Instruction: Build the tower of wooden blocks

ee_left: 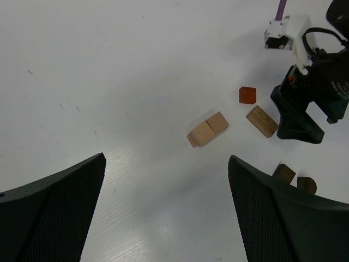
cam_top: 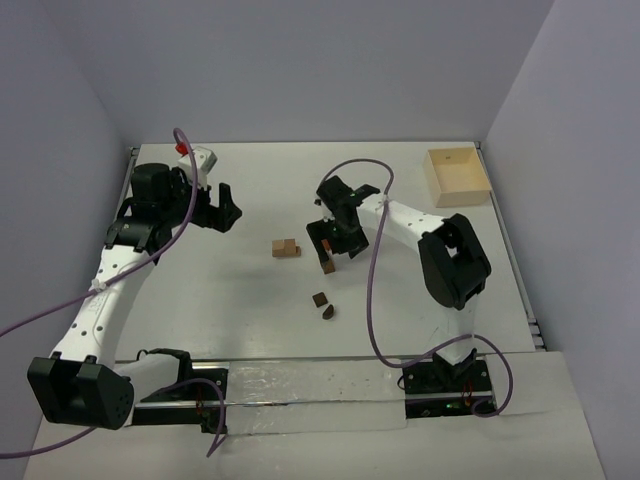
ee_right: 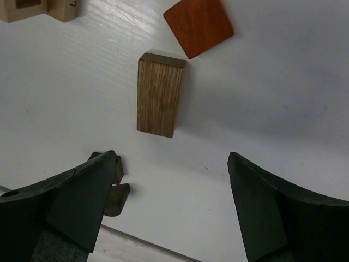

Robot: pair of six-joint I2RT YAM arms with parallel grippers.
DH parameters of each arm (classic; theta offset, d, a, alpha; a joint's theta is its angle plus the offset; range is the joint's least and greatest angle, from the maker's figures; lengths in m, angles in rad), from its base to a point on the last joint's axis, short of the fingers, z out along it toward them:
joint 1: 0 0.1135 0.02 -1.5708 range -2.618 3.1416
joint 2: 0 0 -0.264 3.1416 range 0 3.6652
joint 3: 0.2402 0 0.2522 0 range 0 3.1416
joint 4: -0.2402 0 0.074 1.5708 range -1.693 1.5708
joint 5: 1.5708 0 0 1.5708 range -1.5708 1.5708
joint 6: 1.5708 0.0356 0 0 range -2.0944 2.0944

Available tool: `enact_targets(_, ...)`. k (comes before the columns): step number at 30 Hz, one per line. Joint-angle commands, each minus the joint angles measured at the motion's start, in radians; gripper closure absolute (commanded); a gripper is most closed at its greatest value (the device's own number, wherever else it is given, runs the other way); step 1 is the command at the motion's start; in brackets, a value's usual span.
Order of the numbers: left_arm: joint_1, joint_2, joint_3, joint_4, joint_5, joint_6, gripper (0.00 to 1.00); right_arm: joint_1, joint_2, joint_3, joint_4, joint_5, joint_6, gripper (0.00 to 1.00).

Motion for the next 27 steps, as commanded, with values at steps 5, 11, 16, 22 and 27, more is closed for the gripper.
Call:
enact_targets(5, 0.010, 0.003, 0.005, 0.037, -0.008, 0.010, 0.01, 0.019, 0.053, 0.067, 0.041, -0.009, 0.023, 0.13)
enact_targets(11, 0.010, 0.004, -0.008, 0.043, -0.009, 0.014, 0.01, 0.034, 0.093, 0.098, 0.038, 0.017, 0.028, 0.16)
enact_targets(16, 0.010, 0.005, -0.007, 0.040, -0.012, 0.022, 0.01, 0.040, 0.150, 0.134, 0.026, 0.038, 0.041, 0.24)
enact_targets(22, 0.011, 0.005, -0.015, 0.042, -0.015, 0.029, 0.01, 0.044, 0.175, 0.129, 0.031, 0.105, 0.039, 0.37)
enact_targets(27, 0.011, 0.009, -0.017, 0.049, -0.022, 0.027, 0.01, 0.065, 0.147, 0.087, 0.047, 0.153, 0.029, 0.44)
